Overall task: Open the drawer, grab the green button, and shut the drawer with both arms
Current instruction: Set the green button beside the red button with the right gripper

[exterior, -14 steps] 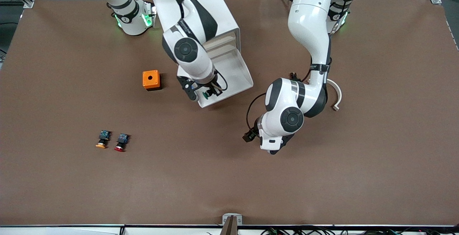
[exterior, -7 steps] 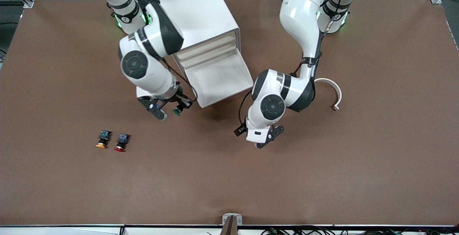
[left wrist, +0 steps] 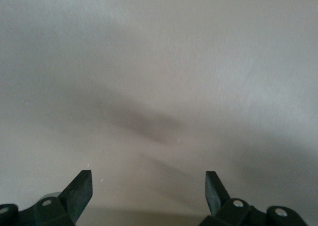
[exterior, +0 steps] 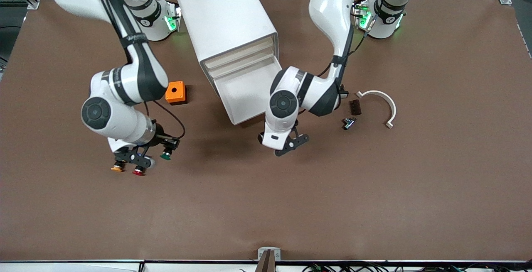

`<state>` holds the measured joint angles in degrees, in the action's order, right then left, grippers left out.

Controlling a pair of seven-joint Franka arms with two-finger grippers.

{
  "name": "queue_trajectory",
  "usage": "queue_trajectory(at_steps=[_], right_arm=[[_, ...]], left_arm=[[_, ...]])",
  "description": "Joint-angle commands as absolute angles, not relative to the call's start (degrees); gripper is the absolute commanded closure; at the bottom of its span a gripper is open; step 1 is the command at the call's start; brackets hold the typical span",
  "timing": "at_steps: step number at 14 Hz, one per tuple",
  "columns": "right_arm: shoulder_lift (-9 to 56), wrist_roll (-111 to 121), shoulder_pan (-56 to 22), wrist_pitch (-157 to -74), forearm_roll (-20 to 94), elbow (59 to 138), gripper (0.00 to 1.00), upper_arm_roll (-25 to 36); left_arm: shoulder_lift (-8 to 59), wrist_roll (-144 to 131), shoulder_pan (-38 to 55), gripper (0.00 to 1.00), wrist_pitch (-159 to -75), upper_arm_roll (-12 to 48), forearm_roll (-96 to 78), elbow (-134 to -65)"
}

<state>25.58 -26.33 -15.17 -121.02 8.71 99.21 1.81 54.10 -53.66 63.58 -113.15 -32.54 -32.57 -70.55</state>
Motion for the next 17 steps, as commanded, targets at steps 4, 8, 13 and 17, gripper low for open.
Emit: queue_trajectory(at_steps=[4,8,13,17], right_arm=[[33.2,-12.0,-11.0,-126.8,7.9,97.4,1.0,0.7],[35.9,-10.2,-10.4,-128.8,7.1,97.4,1.0,0.7],[37.6,-10.0,-9.4,-130.3,7.1,97.3,0.98,0.7],[39.5,-9.9,-8.2,-131.7,7.5,97.2,0.72,0.6]], left_arm=[[52.2,-53.9,69.4,0.0,-113.8,-32.6,-30.8,-74.9],[49.5,-54.1,70.5,0.0,-113.1,-31.1,-31.2,-77.2],[48.1,-55.5,70.5,0.0,-113.0,-27.4,-32.3,-78.6],[48.0,-60.1,70.5,0.0,-113.0,-24.1,-33.0,-78.7]])
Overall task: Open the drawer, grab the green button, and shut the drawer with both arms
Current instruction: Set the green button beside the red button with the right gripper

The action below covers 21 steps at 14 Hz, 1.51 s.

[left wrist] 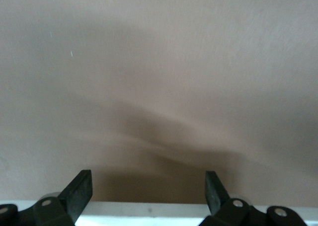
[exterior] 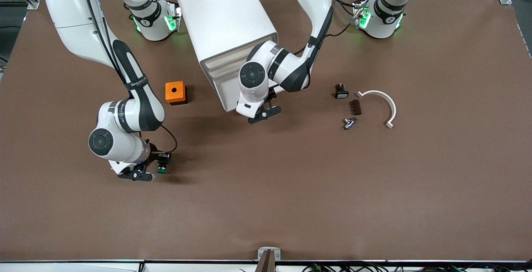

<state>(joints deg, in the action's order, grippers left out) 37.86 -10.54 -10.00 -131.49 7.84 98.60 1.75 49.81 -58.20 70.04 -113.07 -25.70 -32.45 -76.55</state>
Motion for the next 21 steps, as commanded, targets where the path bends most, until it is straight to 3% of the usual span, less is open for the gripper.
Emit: queue_trajectory(at_steps=[1,2,3,4,9,16,21], right_arm=[[39.5,-10.0,-8.2,-131.7,7.6,97.1,0.58,0.6],[39.6,-10.1,-8.2,-131.7,7.8,96.6,0.39,0.6],[39.6,-10.1,-8.2,-131.8,7.8,96.4,0.08,0.6],[39.5,-10.1,-8.1,-131.7,7.8,96.2,0.0,0.6],[36.0,-9.0,-7.2,-131.0,6.9,96.0,0.0,0.8],[21.3,-5.4,-4.2,-123.7,3.4,99.7,0.0,0.9],[10.6,-5.6,-4.2,-114.0,0.7,100.1,0.0,1.0]], left_arm=[[47.9,-61.2,70.4,0.0,-113.0,-23.0,-33.0,-78.7],[47.8,-62.4,70.4,0.0,-113.0,-22.1,-33.2,-78.9],[47.5,-63.4,70.3,0.0,-113.0,-21.8,-34.3,-79.1],[47.1,-63.8,70.4,0.0,-113.0,-21.7,-35.6,-79.7],[46.7,-64.8,70.3,0.0,-113.0,-19.7,-41.8,-82.0],[46.8,-64.9,70.1,0.0,-113.0,-18.9,-48.3,-83.7],[46.7,-65.0,70.0,0.0,-113.0,-18.8,-48.4,-83.7]])
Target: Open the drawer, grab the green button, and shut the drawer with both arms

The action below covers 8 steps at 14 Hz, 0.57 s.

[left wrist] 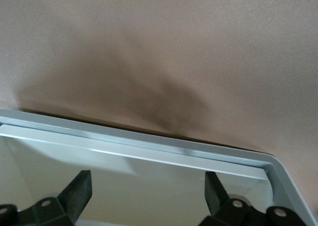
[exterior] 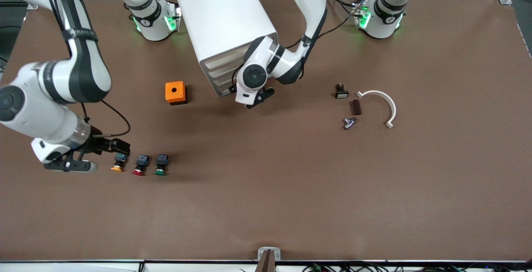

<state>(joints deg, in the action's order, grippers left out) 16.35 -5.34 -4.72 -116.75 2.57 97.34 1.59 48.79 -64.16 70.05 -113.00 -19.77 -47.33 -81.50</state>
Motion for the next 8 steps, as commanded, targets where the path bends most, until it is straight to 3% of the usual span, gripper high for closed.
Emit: queue_trajectory(at_steps=[1,8], right_arm=[[7.8,-5.6,-4.2,-112.3,-1.6,100.1,0.0,0.8],[-0.1,-1.5,-2.7,-103.7,-1.7,99.1,0.0,0.7]], left_arm=[[46.8,-65.0,70.0,0.0,-113.0,-19.0,-48.4,-83.6],[40.5,-62.5,62.5,0.0,-112.3,-21.3,-39.0,-83.2]])
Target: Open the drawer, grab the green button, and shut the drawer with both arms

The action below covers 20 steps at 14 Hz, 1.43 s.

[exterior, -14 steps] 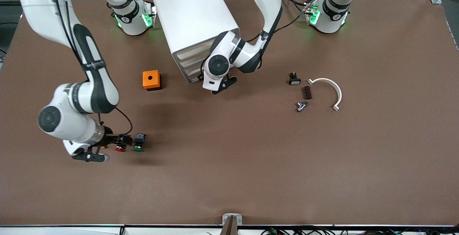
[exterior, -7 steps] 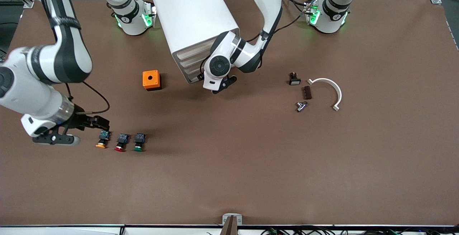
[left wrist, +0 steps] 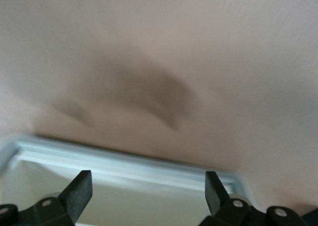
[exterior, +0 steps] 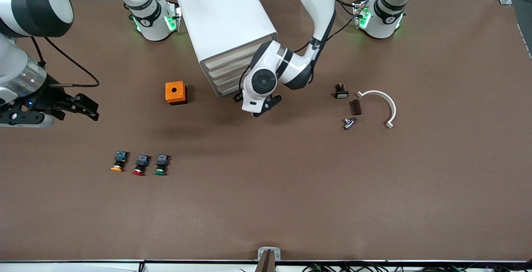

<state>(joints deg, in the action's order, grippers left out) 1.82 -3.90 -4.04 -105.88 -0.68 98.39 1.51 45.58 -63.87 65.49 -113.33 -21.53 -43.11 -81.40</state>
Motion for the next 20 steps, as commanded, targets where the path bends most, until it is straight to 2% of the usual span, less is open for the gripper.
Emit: queue_trajectory(at_steps=[1,3,11,20], right_arm=[[-0.1,-1.1,-2.6,-99.7,-1.8,96.7,0.0,0.7],[-0.3,-0.8,-2.5,-94.7,-1.8,93.2,0.0,0.9],[-2.9,-1.7,-1.8,-94.0,-2.5,91.7,0.0,1.2],[-2.7,-1.0,-1.7,-93.5,-2.3,90.4,0.0,1.7]], left_arm=[[38.9,-60.4,61.1,0.0,-111.7,-21.3,-36.7,-83.1],[34.7,-54.2,57.8,0.0,-107.6,-21.3,-32.7,-83.1],[19.0,-29.3,46.4,0.01,-90.6,-21.3,-13.5,-83.1],[9.1,-15.0,35.3,0.0,-86.0,-21.2,-4.5,-86.2]])
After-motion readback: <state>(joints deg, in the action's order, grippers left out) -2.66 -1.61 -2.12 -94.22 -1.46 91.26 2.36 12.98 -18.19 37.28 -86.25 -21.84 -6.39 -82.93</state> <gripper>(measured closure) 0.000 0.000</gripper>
